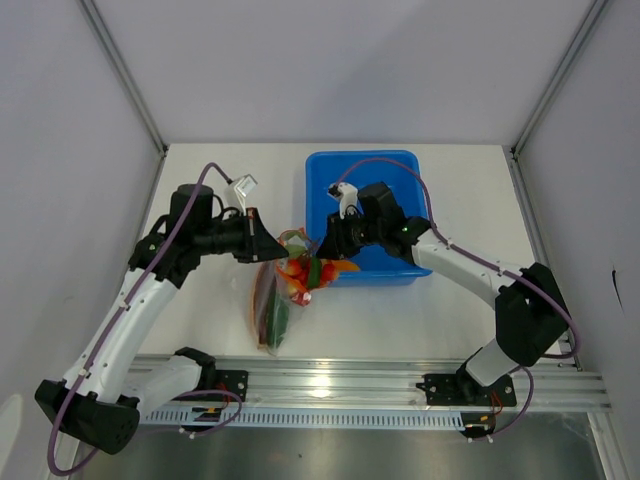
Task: Place the food in the zip-top bag and seal the zipper
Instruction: Adjust the zipper food storage bag at the center of the board.
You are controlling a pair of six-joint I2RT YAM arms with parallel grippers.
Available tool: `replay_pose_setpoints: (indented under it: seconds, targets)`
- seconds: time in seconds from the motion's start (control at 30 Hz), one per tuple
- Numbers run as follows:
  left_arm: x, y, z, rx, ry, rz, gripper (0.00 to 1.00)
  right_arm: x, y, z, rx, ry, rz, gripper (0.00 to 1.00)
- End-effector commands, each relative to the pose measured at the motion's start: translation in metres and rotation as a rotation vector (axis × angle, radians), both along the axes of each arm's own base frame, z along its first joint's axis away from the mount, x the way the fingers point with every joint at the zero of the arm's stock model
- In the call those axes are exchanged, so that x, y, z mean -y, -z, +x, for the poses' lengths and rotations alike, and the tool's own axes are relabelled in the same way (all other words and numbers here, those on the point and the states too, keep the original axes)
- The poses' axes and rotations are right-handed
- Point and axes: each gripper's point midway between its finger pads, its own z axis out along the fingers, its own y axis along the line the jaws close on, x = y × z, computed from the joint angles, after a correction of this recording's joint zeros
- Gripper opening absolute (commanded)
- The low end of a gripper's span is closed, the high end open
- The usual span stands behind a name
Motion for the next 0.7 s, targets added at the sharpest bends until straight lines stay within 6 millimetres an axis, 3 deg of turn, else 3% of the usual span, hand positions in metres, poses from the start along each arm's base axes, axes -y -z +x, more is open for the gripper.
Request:
replay_pose_setpoints:
  seconds: [0.0,0.03,0.1,0.27,0.3,0.37,0.4,0.5,0.57,0.67]
  targets:
    - [0.006,-0.035,-0.005,0.11,0.047,-0.066,0.01,-0.012,-0.012,0.012,0.063,-0.021,0.03,0.22]
    - [0.006,-0.034,-0.005,0.113,0.047,-0.064,0.01,-0.014,-0.011,0.013,0.061,-0.023,0.027,0.11]
    - [0.006,-0.034,-0.005,0.114,0.046,-0.06,0.0,-0.016,-0.012,0.012,0.064,-0.031,0.031,0.0]
    - [-0.007,-0.026,0.004,0.132,-0.045,0.005,0.01,-0.021,-0.044,0.006,0.126,-0.03,0.049,0.0]
    - [-0.011,-0.021,0.006,0.121,-0.075,0.032,0.0,-0.025,-0.068,-0.002,0.159,-0.04,0.072,0.0]
    - [-0.022,-0.015,0.009,0.13,-0.135,0.077,0.01,-0.027,-0.095,-0.007,0.185,-0.019,0.091,0.0]
    - [-0.029,-0.01,0.013,0.13,-0.184,0.11,0.01,-0.03,-0.123,-0.016,0.2,-0.027,0.115,0.0]
    - [-0.033,-0.001,0.012,0.122,-0.208,0.121,0.01,-0.036,-0.155,-0.021,0.163,0.013,0.117,0.0]
    - [-0.033,-0.002,0.01,0.123,-0.21,0.108,0.01,-0.036,-0.154,-0.019,0.112,0.042,0.086,0.0]
    - [-0.033,0.012,0.01,0.095,-0.206,0.123,0.01,-0.04,-0.137,-0.016,0.061,0.061,0.038,0.0]
